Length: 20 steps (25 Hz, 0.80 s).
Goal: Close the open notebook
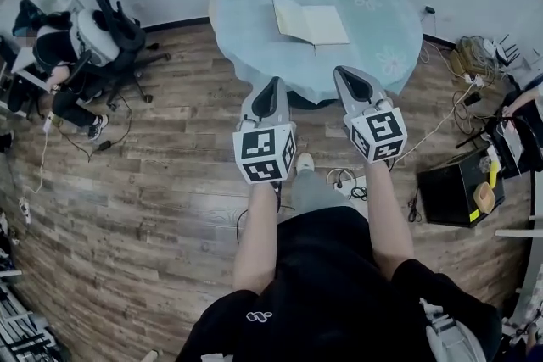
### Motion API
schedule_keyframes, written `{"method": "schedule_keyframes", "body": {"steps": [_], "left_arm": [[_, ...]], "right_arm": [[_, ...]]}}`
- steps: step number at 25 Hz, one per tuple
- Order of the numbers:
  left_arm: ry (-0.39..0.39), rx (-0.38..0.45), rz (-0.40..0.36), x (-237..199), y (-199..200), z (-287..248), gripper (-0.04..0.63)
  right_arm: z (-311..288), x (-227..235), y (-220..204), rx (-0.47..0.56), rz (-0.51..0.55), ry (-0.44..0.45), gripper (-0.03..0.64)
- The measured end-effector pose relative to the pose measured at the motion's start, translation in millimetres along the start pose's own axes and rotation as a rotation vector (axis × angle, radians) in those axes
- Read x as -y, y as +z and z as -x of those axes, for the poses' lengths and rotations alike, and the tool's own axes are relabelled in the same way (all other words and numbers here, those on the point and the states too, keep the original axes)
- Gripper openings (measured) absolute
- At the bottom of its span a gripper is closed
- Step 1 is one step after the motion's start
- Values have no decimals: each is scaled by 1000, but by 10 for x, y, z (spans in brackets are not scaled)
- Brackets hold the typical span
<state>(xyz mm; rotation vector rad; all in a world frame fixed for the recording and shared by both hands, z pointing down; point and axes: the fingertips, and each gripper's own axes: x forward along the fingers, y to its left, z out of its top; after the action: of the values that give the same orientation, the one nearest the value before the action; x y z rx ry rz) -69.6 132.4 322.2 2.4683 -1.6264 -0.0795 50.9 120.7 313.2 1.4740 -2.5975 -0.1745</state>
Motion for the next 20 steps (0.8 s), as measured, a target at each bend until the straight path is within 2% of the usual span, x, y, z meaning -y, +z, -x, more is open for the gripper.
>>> {"method": "schedule_keyframes", "body": {"steps": [6,11,16,20], "left_arm": [[104,-73,47,-460,-211,-932,3],[185,-167,64,-788,-406,-1569,3],[211,-198,51,-919,-274,-2022,3],[187,-174,29,-841,-73,-2348,3]], "right_arm": [[-1064,594,-342,-44,-71,78,12],[-1775,951,-663,-97,-149,140,12],[-2144,1339,-655,-110,-182,141,12],[-2201,1672,-522,-83,-173,115,12]]}}
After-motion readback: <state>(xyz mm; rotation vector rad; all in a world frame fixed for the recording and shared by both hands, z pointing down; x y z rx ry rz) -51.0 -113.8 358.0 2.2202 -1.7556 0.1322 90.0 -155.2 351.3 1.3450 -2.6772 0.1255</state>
